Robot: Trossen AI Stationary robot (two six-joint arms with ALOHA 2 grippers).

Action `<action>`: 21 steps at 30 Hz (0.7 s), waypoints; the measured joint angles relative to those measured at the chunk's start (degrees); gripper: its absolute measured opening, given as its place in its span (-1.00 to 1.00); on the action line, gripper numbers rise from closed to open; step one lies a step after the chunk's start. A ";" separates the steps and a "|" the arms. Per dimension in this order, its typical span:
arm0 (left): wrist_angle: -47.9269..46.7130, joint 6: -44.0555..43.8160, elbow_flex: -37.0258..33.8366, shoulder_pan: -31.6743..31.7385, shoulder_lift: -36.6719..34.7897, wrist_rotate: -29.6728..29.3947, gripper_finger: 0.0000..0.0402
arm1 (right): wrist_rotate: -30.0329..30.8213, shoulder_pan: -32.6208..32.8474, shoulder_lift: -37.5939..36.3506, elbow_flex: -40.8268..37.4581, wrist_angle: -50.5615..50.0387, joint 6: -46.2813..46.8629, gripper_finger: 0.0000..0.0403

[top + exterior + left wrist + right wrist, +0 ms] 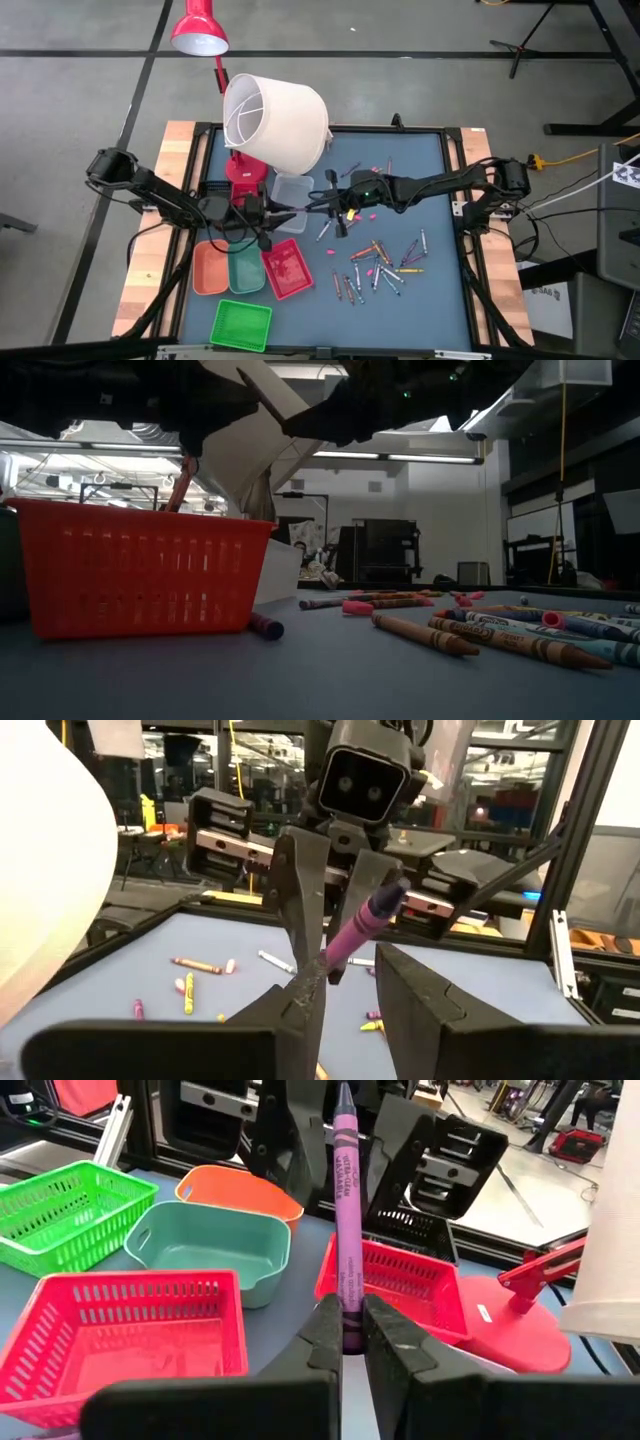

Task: Sort crayons
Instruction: Put the violet crayon into the black bin

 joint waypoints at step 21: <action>-3.05 9.25 4.79 0.16 -0.02 0.02 -0.66 | 0.02 -0.02 0.00 0.00 -0.22 0.13 -0.89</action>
